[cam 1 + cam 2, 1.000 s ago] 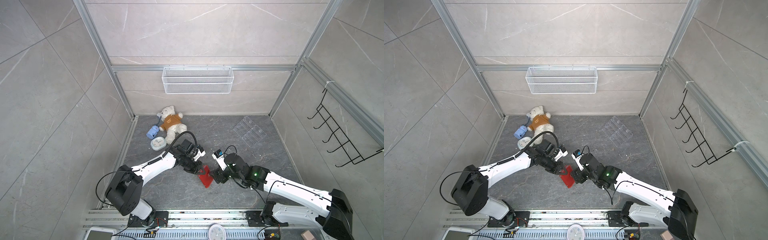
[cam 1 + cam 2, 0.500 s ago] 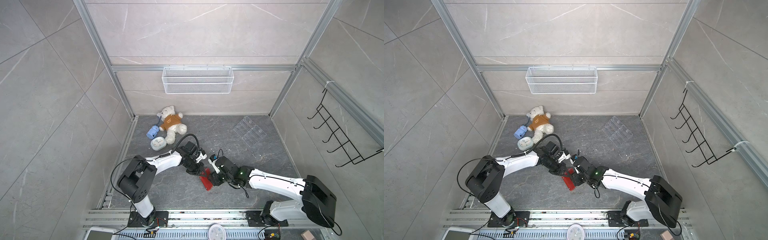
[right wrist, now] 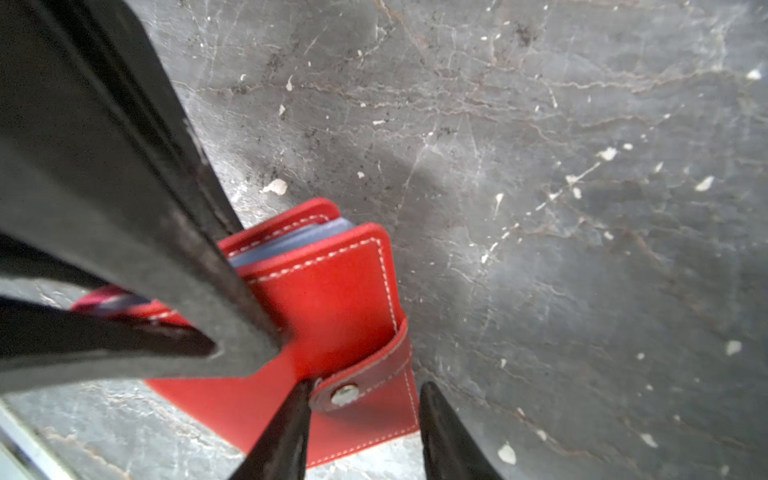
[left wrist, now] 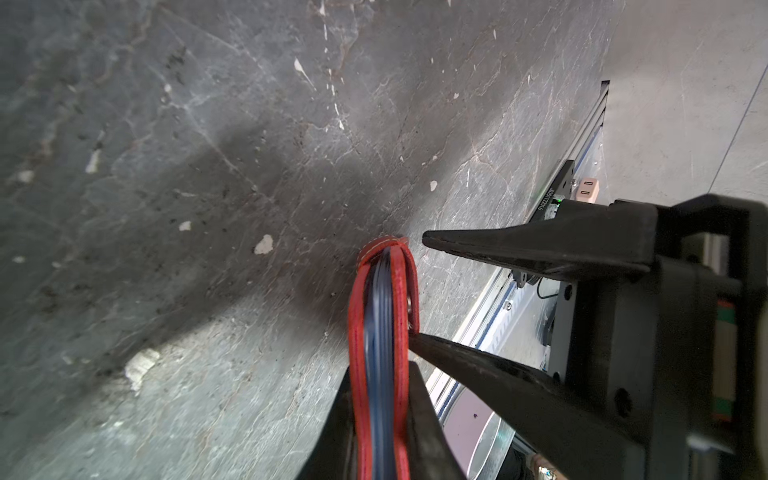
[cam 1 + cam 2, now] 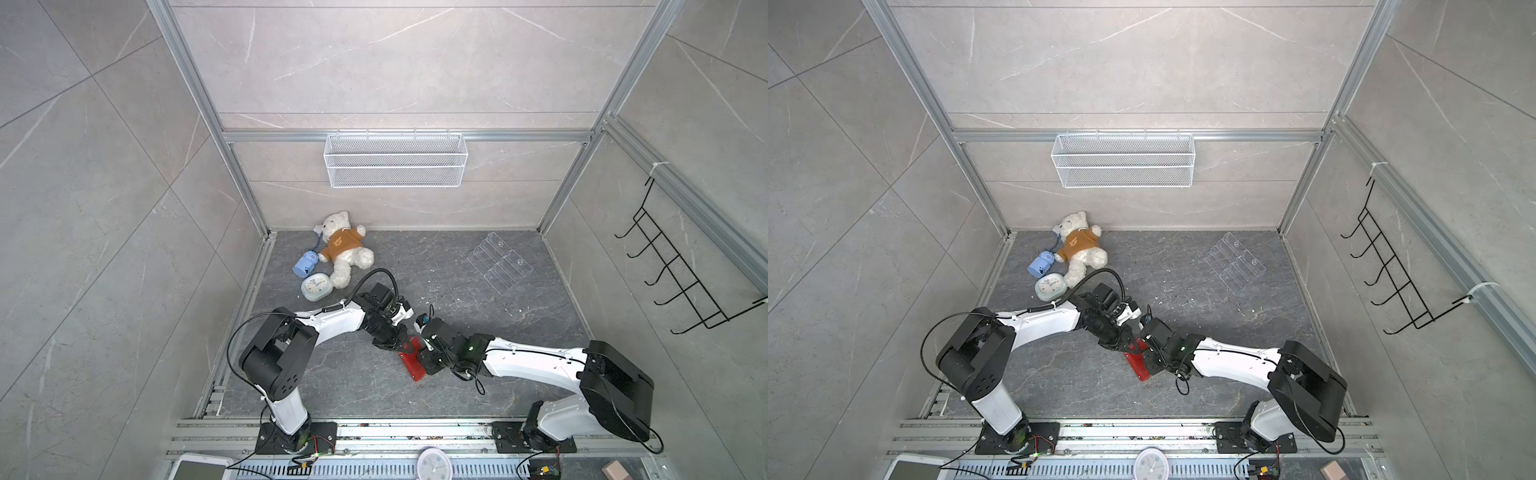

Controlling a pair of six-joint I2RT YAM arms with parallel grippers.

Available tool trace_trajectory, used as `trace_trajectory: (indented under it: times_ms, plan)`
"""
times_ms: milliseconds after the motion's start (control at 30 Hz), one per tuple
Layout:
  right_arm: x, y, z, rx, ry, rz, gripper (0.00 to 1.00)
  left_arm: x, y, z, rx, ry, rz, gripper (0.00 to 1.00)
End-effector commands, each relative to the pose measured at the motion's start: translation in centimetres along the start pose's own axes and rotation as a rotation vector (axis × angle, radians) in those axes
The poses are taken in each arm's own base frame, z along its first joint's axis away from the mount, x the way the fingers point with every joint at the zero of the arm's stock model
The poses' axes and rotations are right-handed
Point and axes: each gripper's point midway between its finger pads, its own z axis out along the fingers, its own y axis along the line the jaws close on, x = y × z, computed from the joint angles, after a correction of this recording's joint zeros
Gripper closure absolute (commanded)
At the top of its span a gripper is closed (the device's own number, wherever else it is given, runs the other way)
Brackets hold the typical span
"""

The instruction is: Take the credit cards out of the card holder

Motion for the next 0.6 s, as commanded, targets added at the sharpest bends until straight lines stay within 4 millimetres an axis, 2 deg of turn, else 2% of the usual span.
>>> trace_trajectory:
  times_ms: [0, 300, 533, 567]
  plan:
    - [-0.3, -1.2, 0.4, 0.087, -0.004, 0.008, 0.61, 0.7, 0.8, 0.5, -0.031, 0.035, -0.022, 1.00]
    - [-0.5, -2.6, 0.5, 0.191, -0.024, -0.014, 0.72, 0.8, 2.2, 0.7, -0.108, 0.050, -0.046, 1.00]
    - [-0.7, -1.4, 1.6, 0.135, -0.043, -0.017, 0.73, 0.9, 3.1, 1.1, -0.166, 0.057, -0.059, 0.99]
    - [-0.6, -1.2, 1.7, 0.123, -0.040, -0.014, 0.74, 0.8, 3.2, 1.1, -0.169, 0.052, -0.061, 0.89]
